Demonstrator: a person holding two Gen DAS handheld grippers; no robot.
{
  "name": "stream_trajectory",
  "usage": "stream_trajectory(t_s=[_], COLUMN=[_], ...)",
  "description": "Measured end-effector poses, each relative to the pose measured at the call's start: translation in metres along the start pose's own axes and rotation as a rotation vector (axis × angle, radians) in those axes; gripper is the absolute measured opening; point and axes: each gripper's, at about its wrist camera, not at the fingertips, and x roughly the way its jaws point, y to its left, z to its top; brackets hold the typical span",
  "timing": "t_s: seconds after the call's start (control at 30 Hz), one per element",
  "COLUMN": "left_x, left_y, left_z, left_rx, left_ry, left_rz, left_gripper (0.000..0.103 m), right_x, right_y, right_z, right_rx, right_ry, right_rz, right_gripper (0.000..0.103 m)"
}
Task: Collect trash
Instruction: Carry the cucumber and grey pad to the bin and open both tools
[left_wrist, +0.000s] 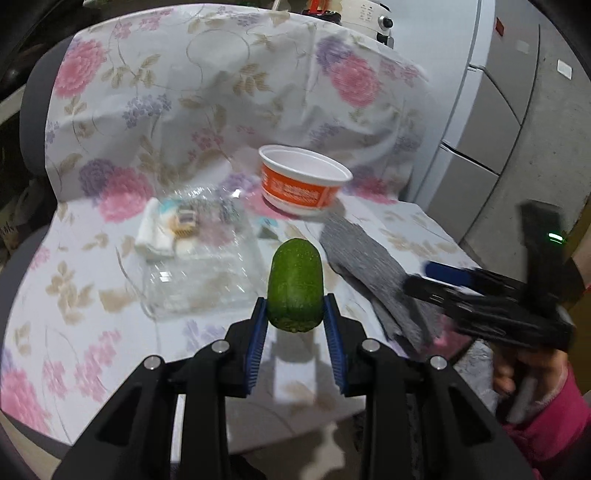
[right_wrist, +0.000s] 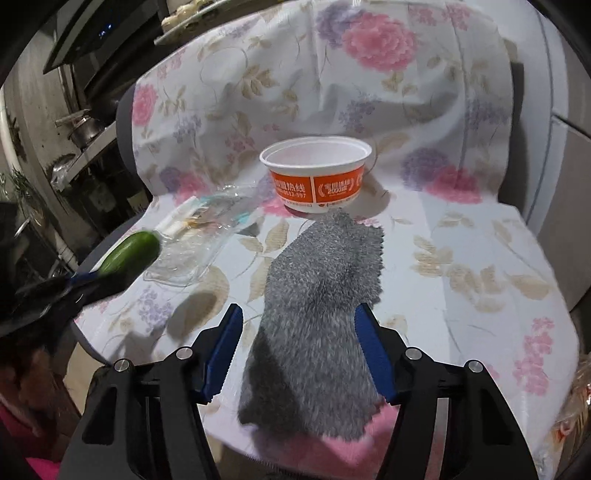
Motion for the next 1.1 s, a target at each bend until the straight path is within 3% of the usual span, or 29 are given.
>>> stream_trajectory(t_s=[0.1,0.13,0.27,0.43,0.53,0.73,0.93,1.1], left_x=[-0.001,-0.002,-0.011,-0.039,-0.056,-0.058,-0.048,-0.035], left_y=[-0.004,-0.004,-0.002,-0.014,-0.029,-0.074,-0.129,-0.184], left_z=[-0.007,-0.008,-0.01,-0.004,0.0,-0.005,-0.018,-0.027], left_rx=[-0.006,-0.011,-0.027,-0.023,0.009,0.084,0.211,0.319], left_ry=[0.008,0.004,-0.013,-0.058,-0.12,-0.131,-0.1,-0.075], left_rz=[0.04,0.06,0.118,0.058,0.007,-0.062,-0.125,-0.226], left_gripper=[0.029,0.029,0.029,0.029,0.029,0.029,0.029,0.029], right_x=[0.022,0.021,-0.023,-0.082,-0.115,-0.145,-0.177,-0.213], right_y=[0.005,0.007,0.024,0.024,0.032,0.026,-0.008,-0.035], right_z=[0.002,0.002,0.005,0.019,0.021,-0.002,-0.045,-0.082], right_rx=[-0.018,-0.018,-0.035,0.012,-0.036,-0.027,0.071,0.161], right_ry=[0.06,0.052,-0.116,-0.241,-0.328,-0.329,-0.321,-0.321], right_rz=[-0.049,-0.059,-0.107,-0.032,-0.075,-0.127,-0.211,-0.302], right_gripper=[0.014,0.011,0.009,0.009,0.009,0.009,0.01,0.01])
